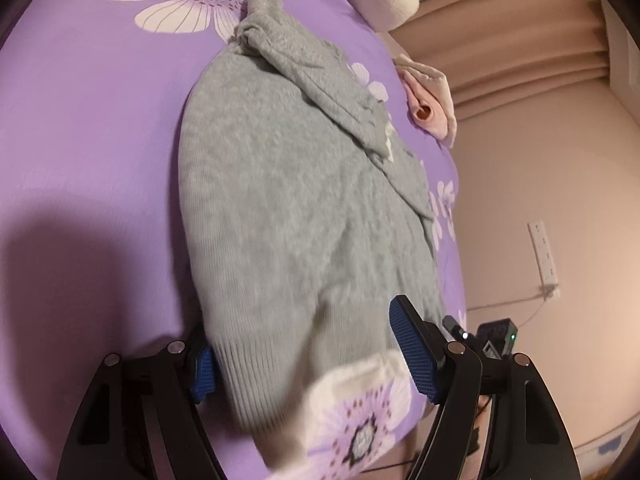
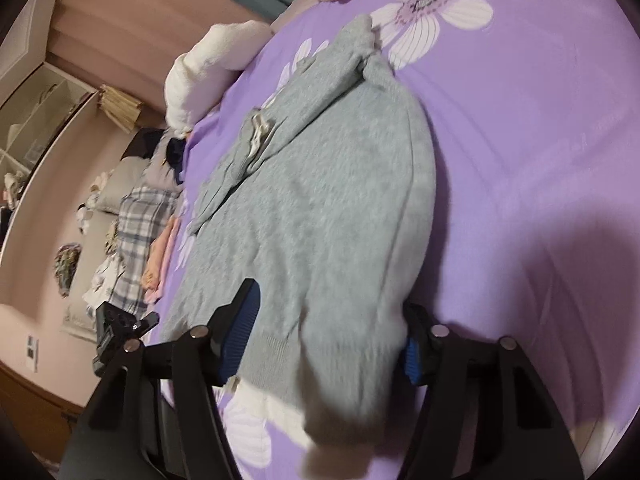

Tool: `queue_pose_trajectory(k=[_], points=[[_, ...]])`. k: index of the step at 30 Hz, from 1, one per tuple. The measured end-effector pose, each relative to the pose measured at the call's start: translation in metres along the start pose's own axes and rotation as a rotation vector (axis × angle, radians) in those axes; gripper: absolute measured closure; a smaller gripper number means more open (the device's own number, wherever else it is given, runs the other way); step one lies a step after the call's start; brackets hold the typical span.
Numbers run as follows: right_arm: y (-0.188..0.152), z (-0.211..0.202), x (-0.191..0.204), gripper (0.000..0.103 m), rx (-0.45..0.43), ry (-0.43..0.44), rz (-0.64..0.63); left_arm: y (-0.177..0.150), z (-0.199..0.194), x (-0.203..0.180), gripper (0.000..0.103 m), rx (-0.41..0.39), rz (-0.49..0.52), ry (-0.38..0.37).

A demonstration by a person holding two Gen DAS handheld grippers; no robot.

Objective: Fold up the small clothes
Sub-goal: 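Grasp the sweatshirt hem with both tools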

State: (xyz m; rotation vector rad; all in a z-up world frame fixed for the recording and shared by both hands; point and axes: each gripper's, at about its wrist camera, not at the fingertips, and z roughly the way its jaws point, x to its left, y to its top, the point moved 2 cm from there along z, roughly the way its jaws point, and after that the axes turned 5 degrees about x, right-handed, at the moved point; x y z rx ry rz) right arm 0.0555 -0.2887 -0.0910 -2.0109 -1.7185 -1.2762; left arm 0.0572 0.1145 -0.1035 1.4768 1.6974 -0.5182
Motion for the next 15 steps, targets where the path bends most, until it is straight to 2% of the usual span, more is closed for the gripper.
queue_pose_trajectory(k=[5, 11, 15], points=[[-0.022, -0.005, 0.006, 0.047, 0.028, -0.010, -0.020, -0.007, -0.001, -0.001, 0.028, 0.000, -0.002, -0.005], [-0.019, 0.003, 0.006, 0.050, 0.006, -0.033, -0.002, 0.003, 0.006, -0.001, 0.029, -0.013, -0.029, 0.005], [-0.020, 0.004, 0.004, 0.066, -0.020, -0.068, -0.006, 0.001, 0.006, -0.002, 0.042, -0.024, -0.018, 0.050]])
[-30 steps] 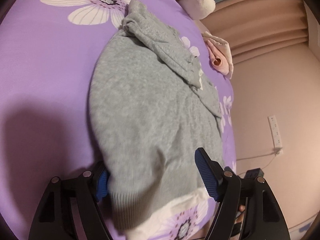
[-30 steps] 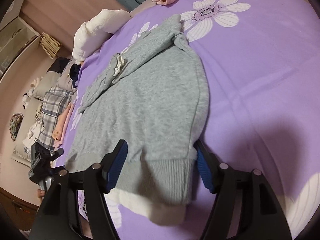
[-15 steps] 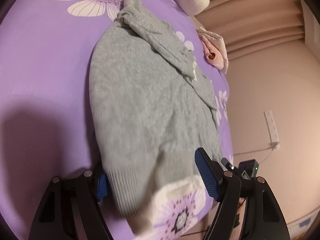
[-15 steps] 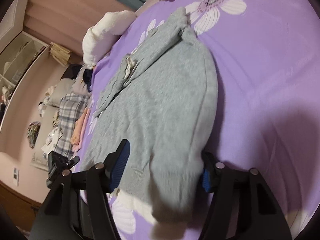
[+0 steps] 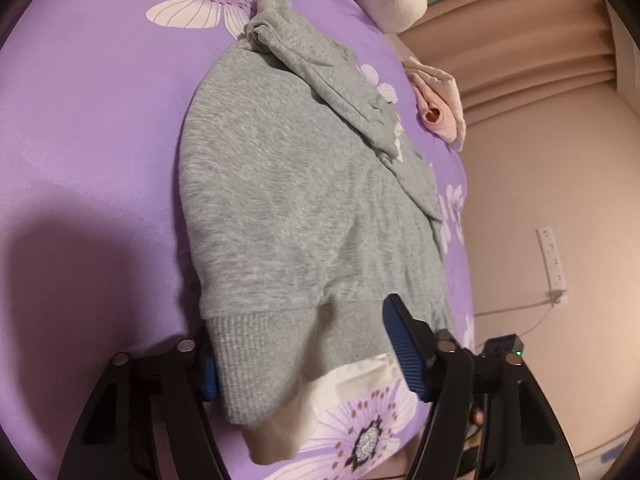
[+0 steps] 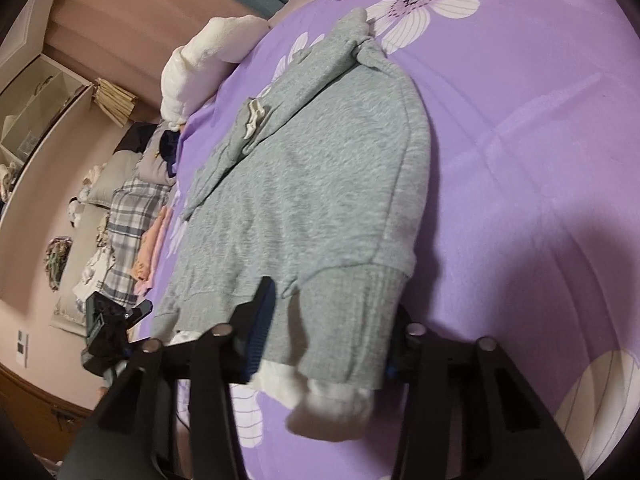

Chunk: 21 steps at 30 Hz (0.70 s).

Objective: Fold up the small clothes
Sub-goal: 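Grasp the sweatshirt hem with both tools, then lift the hem with both tools and fold it toward the collar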

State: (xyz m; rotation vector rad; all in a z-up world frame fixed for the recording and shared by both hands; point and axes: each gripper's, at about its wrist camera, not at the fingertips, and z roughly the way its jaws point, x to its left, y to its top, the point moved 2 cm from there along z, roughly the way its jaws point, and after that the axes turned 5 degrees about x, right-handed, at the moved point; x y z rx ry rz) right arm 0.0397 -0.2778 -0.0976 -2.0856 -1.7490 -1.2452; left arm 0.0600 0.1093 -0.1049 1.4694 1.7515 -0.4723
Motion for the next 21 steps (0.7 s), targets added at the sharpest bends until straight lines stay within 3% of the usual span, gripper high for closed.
queue_pose_trajectory(k=[2, 4, 12, 21], points=[[-0.001, -0.001, -0.002, 0.074, -0.008, -0.013, -0.001, -0.001, -0.001, 0.002, 0.060, 0.000, 0.001, 0.036], [-0.001, -0.002, -0.005, 0.077, -0.011, -0.008, 0.006, -0.001, -0.002, 0.009, 0.071, 0.000, -0.023, 0.048], [-0.002, -0.003, 0.001, 0.081, -0.027, -0.017, 0.001, -0.001, -0.006, 0.012, 0.078, -0.006, -0.045, 0.033], [-0.001, -0.012, 0.010, 0.086, -0.052, 0.052, 0.013, 0.006, -0.019, 0.001, 0.085, -0.030, -0.012, -0.044]])
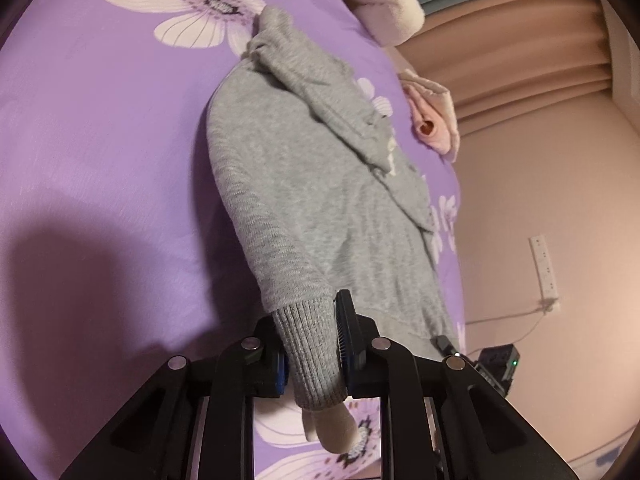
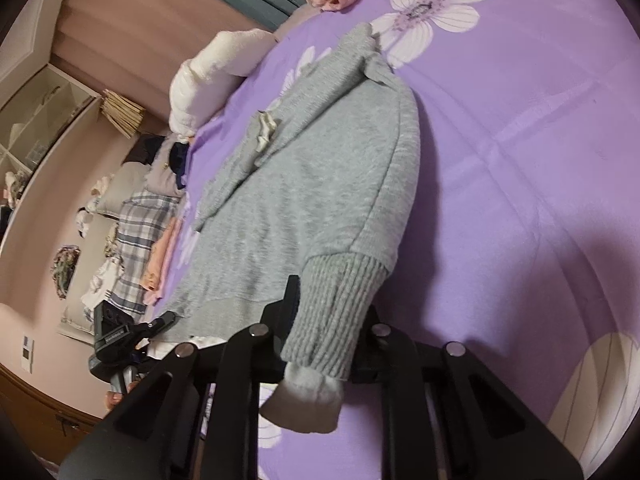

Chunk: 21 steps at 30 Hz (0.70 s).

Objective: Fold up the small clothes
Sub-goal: 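Lift the hem with both tools and fold it toward the collar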

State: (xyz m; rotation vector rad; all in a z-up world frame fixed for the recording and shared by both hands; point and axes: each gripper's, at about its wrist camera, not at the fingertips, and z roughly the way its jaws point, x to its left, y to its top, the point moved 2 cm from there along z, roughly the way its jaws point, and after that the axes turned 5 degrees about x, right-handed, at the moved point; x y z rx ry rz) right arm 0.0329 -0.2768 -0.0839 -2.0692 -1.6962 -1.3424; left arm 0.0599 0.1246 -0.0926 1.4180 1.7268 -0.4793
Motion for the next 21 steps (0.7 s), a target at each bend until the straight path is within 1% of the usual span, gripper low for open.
queue_pose_trajectory(k=[3, 5, 10, 17, 21], points=[[0.003, -0.002, 0.009, 0.086, -0.014, 0.013, -0.019, 0.003, -0.002, -0.006, 0.085, -0.009, 0.017, 0.001], [0.005, -0.003, 0.014, 0.086, -0.018, 0.013, -0.032, 0.006, -0.002, -0.010, 0.085, -0.012, 0.026, 0.020], [0.013, -0.007, 0.026, 0.086, -0.039, 0.031, -0.055, 0.013, -0.005, -0.021, 0.085, -0.029, 0.061, 0.021], [0.033, -0.009, 0.042, 0.087, -0.068, 0.049, -0.095, 0.029, -0.011, -0.037, 0.085, -0.057, 0.096, 0.005], [0.048, -0.011, 0.052, 0.087, -0.098, 0.059, -0.116, 0.045, -0.015, -0.047, 0.085, -0.081, 0.106, -0.013]])
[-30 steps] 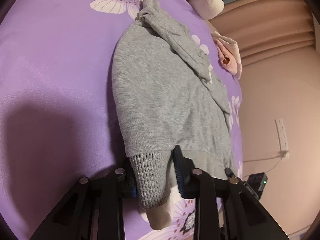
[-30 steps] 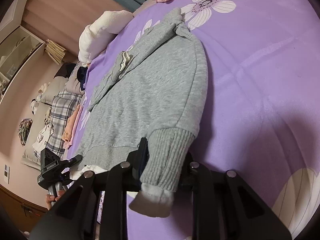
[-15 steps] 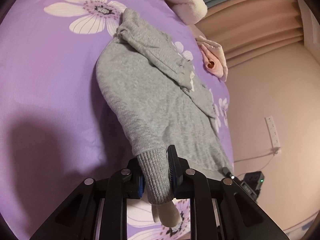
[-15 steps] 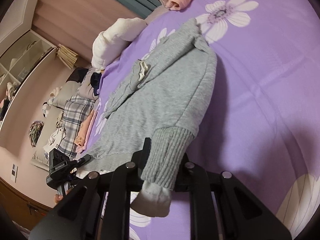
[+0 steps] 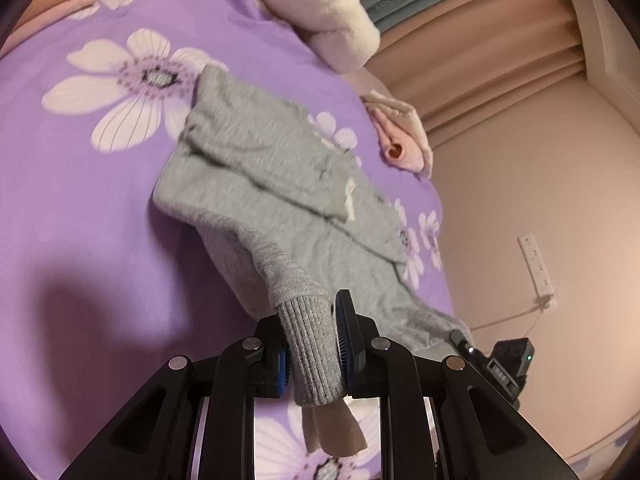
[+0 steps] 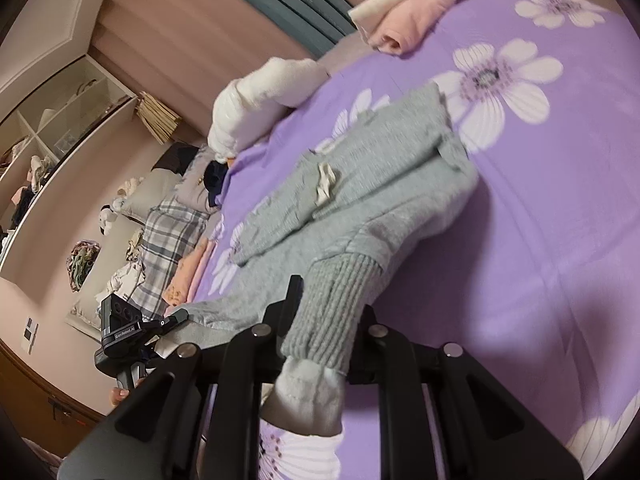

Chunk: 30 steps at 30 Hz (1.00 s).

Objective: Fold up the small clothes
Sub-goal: 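Lift the hem with both tools and fold it toward the collar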

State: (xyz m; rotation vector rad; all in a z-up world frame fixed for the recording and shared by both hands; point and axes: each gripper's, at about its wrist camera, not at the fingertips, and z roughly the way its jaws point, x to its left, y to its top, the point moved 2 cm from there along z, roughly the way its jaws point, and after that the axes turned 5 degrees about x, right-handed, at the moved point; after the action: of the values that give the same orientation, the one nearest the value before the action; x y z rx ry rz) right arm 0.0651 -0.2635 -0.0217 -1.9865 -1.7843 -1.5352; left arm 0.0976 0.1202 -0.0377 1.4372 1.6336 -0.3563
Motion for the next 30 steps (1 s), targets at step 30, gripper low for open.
queue_pose_trajectory(k=[30], points=[[0.151, 0.054, 0.008, 0.087, -0.106, -0.043, -0.031, 0.152, 0.039, -0.011, 0.085, -0.086, -0.077, -0.014]])
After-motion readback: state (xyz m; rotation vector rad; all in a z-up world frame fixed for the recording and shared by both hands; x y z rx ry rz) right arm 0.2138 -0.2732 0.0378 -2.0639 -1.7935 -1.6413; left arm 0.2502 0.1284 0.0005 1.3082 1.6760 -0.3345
